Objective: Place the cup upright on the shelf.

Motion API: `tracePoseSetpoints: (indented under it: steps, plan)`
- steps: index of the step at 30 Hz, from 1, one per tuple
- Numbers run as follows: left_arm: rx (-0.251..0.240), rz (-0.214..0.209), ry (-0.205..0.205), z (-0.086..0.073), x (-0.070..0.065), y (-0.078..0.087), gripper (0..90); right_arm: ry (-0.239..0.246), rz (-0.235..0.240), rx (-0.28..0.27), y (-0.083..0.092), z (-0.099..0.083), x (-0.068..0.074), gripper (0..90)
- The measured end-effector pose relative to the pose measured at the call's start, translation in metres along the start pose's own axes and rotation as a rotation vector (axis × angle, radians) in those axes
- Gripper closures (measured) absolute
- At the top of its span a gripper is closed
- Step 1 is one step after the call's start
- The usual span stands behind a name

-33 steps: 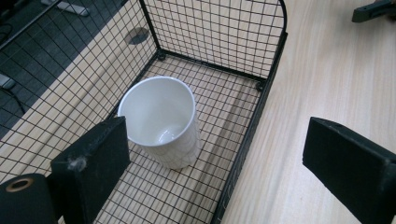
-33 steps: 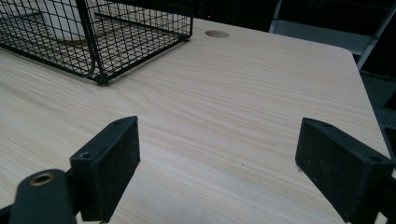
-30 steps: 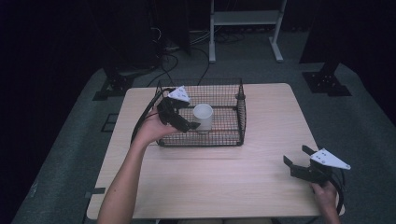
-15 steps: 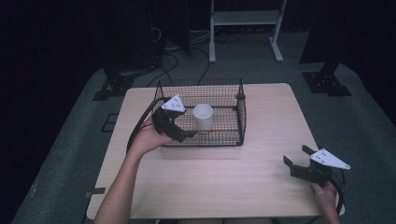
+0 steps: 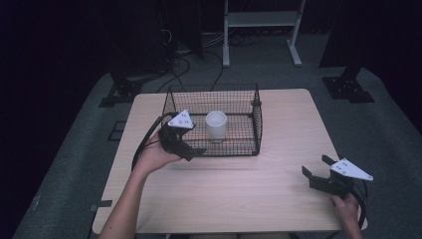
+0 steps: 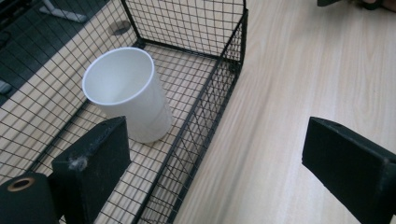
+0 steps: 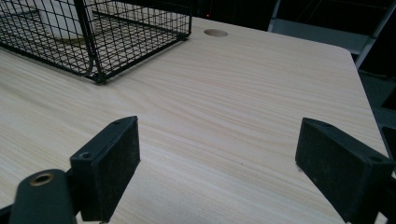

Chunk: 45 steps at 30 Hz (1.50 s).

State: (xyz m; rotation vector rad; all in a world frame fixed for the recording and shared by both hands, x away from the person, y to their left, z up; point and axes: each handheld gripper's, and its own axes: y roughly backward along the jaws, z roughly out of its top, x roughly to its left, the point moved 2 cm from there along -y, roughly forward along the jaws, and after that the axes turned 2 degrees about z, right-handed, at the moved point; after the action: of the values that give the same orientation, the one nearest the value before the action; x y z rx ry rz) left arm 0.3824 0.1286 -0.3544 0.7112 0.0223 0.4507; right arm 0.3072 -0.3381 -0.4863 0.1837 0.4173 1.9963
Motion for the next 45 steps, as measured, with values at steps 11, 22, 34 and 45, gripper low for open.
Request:
tracePoseSetpoints:
  steps: [11, 22, 34, 45]
  plan:
    - [-0.016, 0.005, -0.005, -0.010, -0.014, 0.003, 7.0, 0.001, 0.000, 0.000, 0.000, 0.000, 0.000, 13.1]
    - [-0.034, 0.004, 0.004, -0.023, -0.025, 0.006, 7.0, 0.002, -0.001, 0.001, 0.000, 0.000, 0.000, 13.1]
    - [-0.060, 0.006, 0.026, -0.041, -0.035, 0.009, 6.9, 0.004, -0.002, 0.001, 0.000, 0.000, 0.000, 13.1]
    - [-0.056, 0.016, 0.037, -0.056, -0.045, 0.013, 6.9, 0.002, -0.003, 0.002, 0.000, 0.000, 0.000, 13.1]
